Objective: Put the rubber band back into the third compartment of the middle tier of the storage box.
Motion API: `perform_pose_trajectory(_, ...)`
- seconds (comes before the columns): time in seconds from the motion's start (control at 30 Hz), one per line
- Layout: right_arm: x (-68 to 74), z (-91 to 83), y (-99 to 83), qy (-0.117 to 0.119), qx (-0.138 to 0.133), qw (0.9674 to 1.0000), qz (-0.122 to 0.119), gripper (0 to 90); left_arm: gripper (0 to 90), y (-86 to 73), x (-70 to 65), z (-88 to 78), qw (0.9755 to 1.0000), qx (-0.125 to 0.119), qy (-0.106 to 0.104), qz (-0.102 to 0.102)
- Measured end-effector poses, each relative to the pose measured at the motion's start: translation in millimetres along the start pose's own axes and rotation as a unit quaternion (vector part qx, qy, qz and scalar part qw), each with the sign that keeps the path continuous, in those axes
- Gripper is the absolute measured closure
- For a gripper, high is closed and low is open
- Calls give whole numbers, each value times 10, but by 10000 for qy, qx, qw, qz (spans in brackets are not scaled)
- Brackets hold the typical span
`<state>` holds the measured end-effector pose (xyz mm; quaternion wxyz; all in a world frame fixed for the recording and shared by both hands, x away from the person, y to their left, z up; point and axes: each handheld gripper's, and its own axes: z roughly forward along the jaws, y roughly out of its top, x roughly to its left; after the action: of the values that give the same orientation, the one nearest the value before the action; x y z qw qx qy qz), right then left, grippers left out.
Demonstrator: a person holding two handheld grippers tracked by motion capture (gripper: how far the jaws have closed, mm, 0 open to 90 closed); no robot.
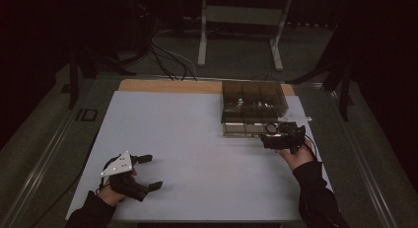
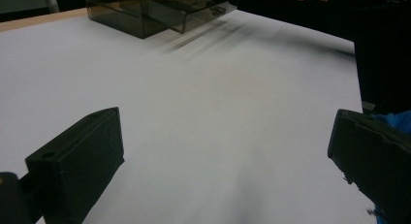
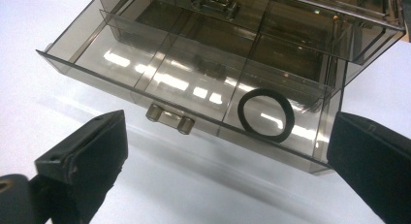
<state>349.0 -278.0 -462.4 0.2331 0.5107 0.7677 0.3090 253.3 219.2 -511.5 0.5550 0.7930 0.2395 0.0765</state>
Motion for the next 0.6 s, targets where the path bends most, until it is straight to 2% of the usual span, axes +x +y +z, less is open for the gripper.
perform_pose_trajectory(0.33, 123, -23, -146, 79, -77, 9999, -12, 0, 10, 0, -1, 2, 10000, 17, -2, 7)
perform_pose_trajectory(0.53, 183, 5, -276, 229, -27, 9996, -132, 0, 10, 1, 1, 1, 10000, 5, -6, 8)
perform_pose_trajectory(0.6, 190, 13, -291, 181, -17, 9998, -109, 0, 10, 3, 1, -1, 10000, -4, -9, 10)
